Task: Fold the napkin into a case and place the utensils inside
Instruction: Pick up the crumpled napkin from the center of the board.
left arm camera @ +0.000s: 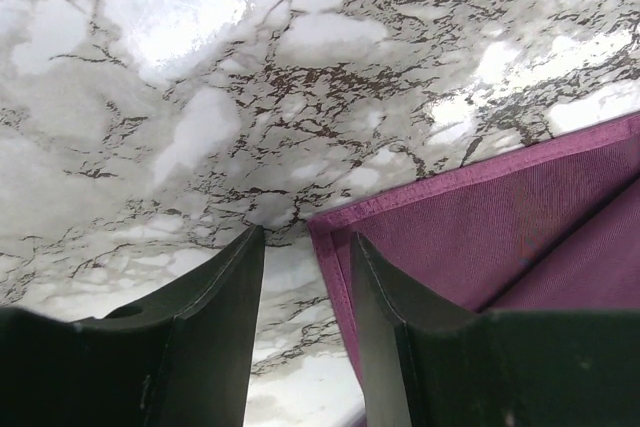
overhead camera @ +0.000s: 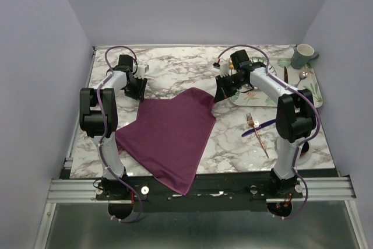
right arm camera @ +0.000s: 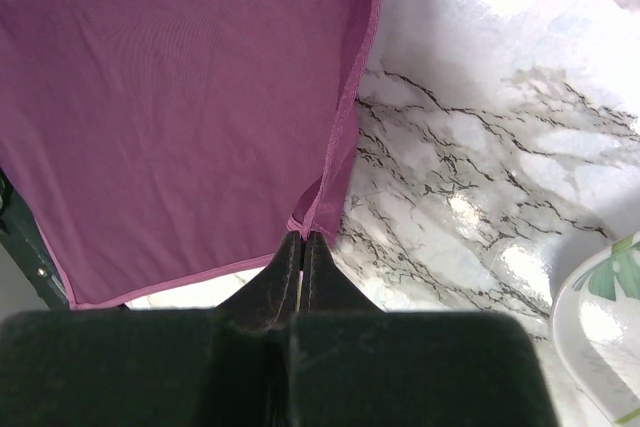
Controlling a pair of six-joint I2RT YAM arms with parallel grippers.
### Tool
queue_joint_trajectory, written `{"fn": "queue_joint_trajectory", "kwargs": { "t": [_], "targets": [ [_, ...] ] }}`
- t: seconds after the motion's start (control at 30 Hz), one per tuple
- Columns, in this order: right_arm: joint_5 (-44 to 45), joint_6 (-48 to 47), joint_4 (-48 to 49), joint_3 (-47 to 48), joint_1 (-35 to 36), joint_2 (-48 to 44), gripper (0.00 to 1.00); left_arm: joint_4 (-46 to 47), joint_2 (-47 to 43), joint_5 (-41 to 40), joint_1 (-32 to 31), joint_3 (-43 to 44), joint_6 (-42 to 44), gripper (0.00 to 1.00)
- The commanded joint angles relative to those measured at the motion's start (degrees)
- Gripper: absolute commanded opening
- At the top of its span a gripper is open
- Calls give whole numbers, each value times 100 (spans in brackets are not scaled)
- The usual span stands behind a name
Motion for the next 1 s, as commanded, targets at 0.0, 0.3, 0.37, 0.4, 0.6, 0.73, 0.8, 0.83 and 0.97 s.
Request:
{"fn": "queue_joint_trajectory", "kwargs": {
  "t": [0.0, 0.3, 0.37, 0.4, 0.6, 0.73, 0.8, 0.83, 0.97],
  "targets": [
    [-18, -23, -111, -27, 37, -39, 1, 235, 99, -78, -89, -159, -169, 48],
    [35, -67, -190, 34, 37, -4, 1, 473, 29, -552, -450, -766, -151, 40],
    [53, -93, -208, 52, 37, -3, 1, 481, 20, -640, -450, -888, -169, 35],
    [61, -102, -216, 52, 37, -3, 1, 473, -6, -641, -458, -924, -177, 35],
    [44, -93, -225, 113, 37, 32, 1, 490, -15, -579, -459, -986, -116, 19],
    [18, -102, -217, 219, 37, 84, 1, 236, 64, -403, -397, -758, -124, 0],
    [26, -146, -286, 411, 37, 146, 1, 279, -93, -333, -257, -696, -177, 0],
    [52, -172, -330, 491, 37, 146, 1, 305, -181, -333, -204, -678, -212, 0],
    [403, -488, -401, 869, 37, 58, 1, 411, -735, -289, 33, -512, -221, 0]
  ]
}}
